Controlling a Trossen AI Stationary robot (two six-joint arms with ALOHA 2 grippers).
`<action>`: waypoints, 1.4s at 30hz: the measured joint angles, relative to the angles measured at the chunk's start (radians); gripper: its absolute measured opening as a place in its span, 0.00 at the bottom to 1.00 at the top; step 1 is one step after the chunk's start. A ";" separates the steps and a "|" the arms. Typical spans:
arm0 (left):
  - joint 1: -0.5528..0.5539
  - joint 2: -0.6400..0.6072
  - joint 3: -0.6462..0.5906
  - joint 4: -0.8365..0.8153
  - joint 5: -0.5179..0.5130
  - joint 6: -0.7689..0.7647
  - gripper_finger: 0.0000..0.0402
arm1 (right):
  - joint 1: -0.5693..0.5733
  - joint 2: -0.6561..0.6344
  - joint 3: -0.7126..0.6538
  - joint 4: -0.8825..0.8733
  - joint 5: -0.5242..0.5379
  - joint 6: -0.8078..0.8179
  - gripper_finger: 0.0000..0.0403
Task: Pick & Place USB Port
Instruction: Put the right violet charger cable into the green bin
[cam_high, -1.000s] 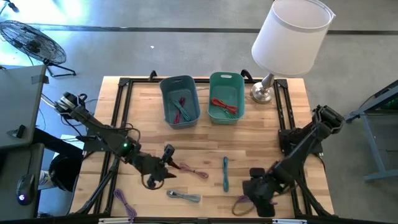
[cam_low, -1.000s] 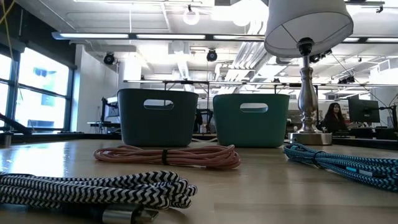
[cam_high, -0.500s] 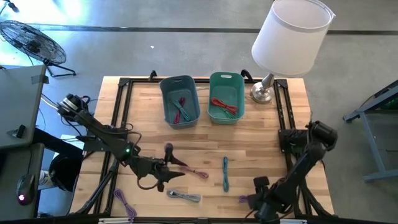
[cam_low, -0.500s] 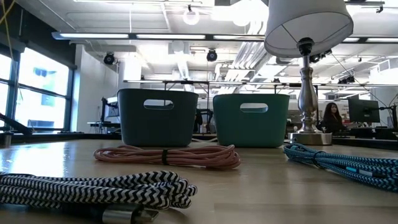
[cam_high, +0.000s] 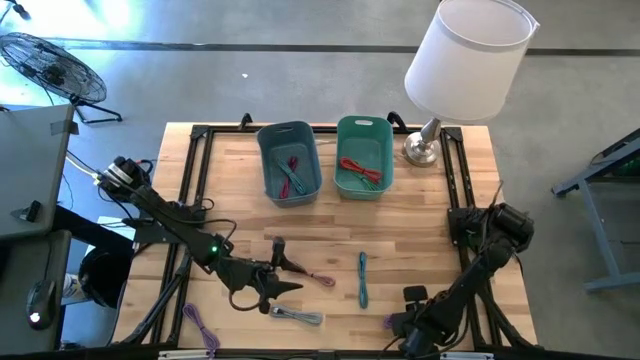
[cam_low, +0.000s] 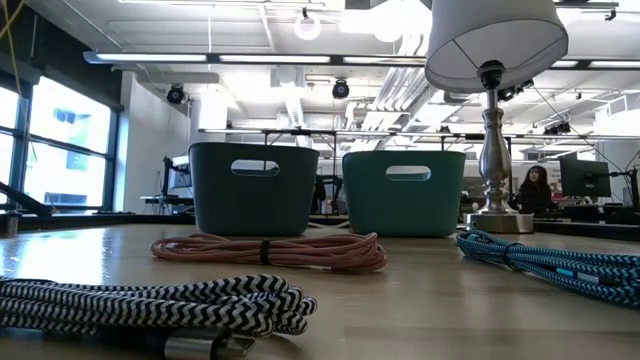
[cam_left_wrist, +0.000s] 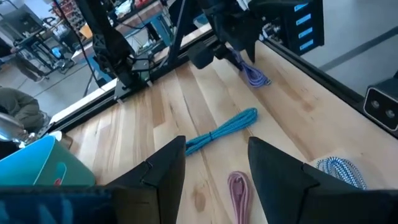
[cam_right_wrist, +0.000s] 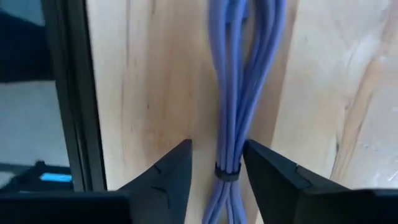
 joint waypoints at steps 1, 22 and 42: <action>0.000 0.000 0.000 0.005 0.000 0.000 0.42 | -0.008 0.005 0.001 -0.014 0.012 0.011 0.33; -0.150 0.000 0.000 0.119 0.210 0.299 0.42 | -0.100 -0.045 0.108 -0.417 0.178 -0.043 0.02; -0.164 -0.182 0.000 0.012 -0.502 0.680 0.42 | -0.300 -0.164 0.570 -0.825 0.945 -0.121 0.02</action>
